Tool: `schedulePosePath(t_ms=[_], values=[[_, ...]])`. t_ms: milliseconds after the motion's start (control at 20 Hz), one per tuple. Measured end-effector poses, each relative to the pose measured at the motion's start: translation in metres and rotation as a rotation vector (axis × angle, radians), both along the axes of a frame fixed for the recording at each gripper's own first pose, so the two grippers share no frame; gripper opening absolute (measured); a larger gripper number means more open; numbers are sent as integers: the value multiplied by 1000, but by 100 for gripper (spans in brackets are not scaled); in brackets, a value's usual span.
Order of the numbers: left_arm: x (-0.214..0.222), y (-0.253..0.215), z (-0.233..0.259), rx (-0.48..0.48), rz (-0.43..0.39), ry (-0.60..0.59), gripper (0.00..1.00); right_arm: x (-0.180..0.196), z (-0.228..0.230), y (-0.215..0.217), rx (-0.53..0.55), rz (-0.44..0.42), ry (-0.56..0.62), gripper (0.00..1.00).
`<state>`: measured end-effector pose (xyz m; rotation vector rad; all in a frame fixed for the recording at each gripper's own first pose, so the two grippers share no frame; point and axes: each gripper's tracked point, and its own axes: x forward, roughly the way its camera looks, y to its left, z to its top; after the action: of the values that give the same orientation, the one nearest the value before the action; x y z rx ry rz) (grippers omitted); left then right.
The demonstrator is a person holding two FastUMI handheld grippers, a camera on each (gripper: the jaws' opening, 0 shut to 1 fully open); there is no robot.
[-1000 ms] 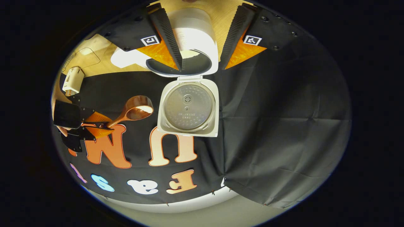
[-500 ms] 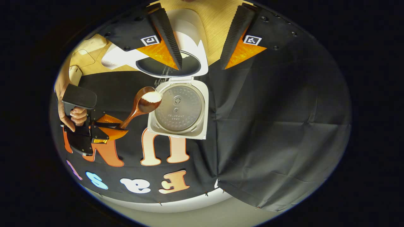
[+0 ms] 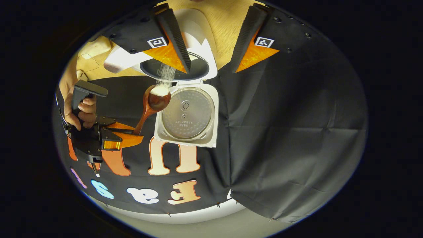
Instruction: Close the left gripper, press the button to open the rice cooker; take a wooden spoon from the chopstick holder with the right hand, scoop a spoonful of rice and pour it into the rice cooker, then put the wooden spoon back into the chopstick holder.
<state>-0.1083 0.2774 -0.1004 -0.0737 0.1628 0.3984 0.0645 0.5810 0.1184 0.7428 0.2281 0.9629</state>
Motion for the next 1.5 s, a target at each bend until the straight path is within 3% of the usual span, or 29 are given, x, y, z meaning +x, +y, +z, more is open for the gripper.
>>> schedulePosePath(t_ms=[850,950,1500], values=[[22,-14,6,-17,-140,-64,80,-4,8,2,-250,53,-648,12],[23,-15,11,-17,-146,-69,81,-6,9,-1,-249,52,-653,12],[17,-34,29,-7,-137,-66,80,-1,10,-12,-182,-27,-431,12]])
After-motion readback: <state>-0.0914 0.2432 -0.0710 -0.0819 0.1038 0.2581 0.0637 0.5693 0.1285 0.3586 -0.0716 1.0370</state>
